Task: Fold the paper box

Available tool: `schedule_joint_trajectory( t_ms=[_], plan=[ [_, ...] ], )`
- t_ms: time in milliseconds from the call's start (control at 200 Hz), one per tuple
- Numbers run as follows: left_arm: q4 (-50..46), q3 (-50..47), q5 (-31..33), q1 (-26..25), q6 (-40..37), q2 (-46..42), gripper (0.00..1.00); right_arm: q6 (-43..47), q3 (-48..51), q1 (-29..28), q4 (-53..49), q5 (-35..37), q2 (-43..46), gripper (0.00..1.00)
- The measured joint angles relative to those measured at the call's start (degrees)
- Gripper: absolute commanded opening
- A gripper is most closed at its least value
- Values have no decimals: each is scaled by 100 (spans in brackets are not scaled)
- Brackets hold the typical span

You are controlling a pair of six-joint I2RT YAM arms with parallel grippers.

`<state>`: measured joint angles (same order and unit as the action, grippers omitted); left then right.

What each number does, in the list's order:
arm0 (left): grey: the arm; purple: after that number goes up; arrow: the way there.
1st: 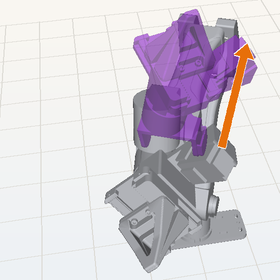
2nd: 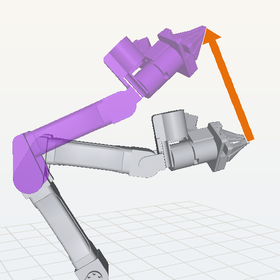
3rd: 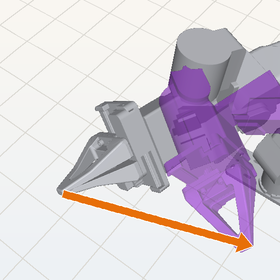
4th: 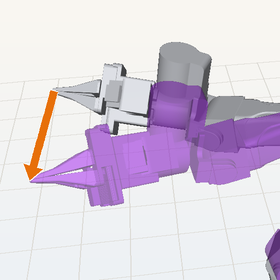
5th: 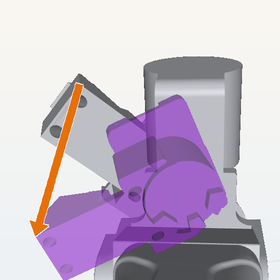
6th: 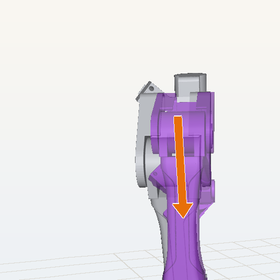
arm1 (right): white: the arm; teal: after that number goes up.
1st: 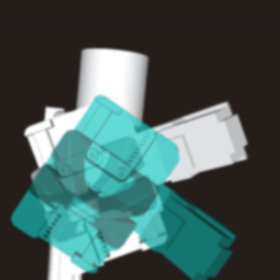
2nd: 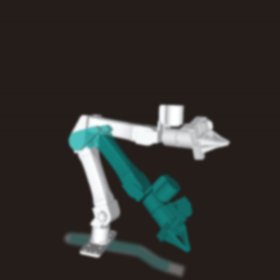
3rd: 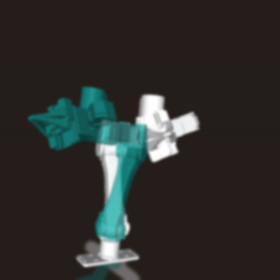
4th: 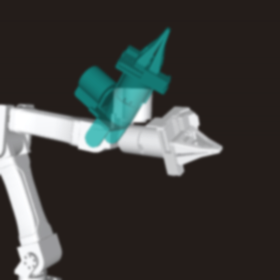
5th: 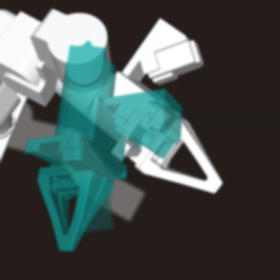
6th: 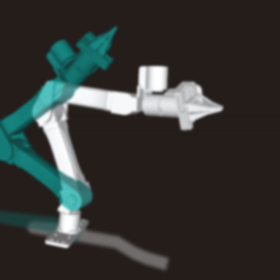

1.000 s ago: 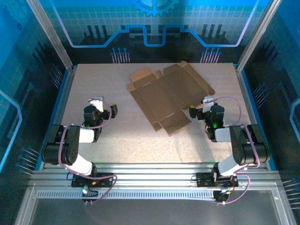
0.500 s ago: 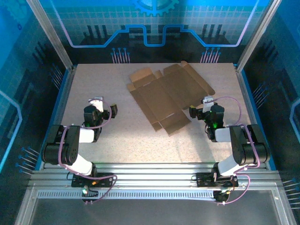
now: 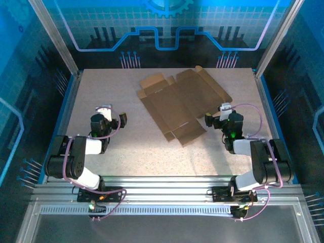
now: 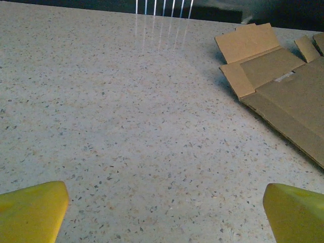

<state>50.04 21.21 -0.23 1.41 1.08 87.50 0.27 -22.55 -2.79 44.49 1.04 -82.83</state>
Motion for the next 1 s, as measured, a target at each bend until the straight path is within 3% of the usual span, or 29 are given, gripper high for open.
schedule_joint_trajectory(
  t_ms=[295,475,645,876,1001],
  plan=[
    [-494,35,157,-151,-17,-549,99,-90,-308,-136,-1329,22,1335,100],
    [-1735,420,538,-533,52,-1351,99,-485,-719,-398,-2583,55,2179,100],
    [-3386,1233,625,-745,678,-2076,99,-1388,-1576,-435,-4197,170,2406,100],
    [-5049,1884,-50,-931,1587,-2448,99,-2262,-1683,-492,-5143,-271,2369,100],
    [-5731,1882,-507,-946,1958,-2557,99,-2575,-1615,-907,-5313,-264,2341,100]
  ],
)
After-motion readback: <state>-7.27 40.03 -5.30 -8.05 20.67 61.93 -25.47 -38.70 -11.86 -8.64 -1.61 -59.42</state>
